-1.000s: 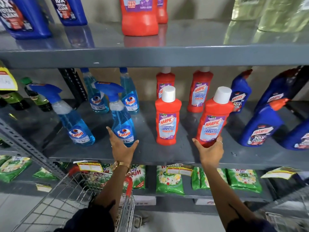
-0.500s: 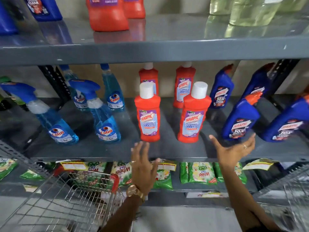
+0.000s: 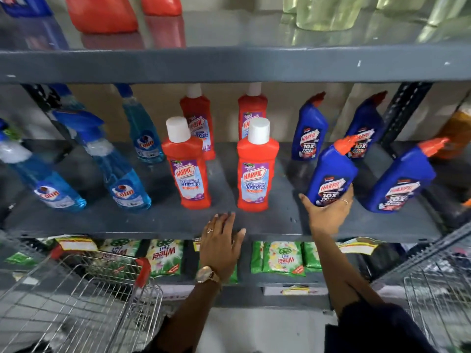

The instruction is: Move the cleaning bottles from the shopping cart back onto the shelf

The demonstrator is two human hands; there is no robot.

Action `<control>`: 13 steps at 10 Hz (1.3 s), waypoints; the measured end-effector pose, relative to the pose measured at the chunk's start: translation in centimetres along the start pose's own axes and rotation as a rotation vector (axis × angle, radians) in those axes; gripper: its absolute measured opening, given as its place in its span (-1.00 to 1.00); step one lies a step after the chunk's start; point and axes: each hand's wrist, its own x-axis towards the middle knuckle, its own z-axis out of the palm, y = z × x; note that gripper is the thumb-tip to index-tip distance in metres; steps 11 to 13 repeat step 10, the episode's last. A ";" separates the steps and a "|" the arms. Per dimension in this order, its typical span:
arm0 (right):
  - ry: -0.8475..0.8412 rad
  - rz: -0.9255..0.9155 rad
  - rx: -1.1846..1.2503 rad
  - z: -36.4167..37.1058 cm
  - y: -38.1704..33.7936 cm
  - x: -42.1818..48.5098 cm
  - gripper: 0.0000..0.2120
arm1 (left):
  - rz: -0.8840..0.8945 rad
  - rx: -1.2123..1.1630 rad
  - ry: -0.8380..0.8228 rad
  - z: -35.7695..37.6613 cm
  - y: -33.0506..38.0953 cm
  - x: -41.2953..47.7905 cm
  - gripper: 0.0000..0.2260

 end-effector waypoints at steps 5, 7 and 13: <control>-0.009 0.009 0.013 -0.4 0.3 0.4 0.03 | -0.300 -0.526 0.134 2.7 8.4 6.2 -0.04; -0.009 0.006 0.031 -0.6 0.1 0.3 0.03 | -0.309 -0.503 0.113 3.0 8.7 6.6 -0.02; -0.063 0.083 0.076 -1.3 -0.6 -0.4 0.24 | -0.298 -0.686 0.084 3.0 8.0 6.6 0.08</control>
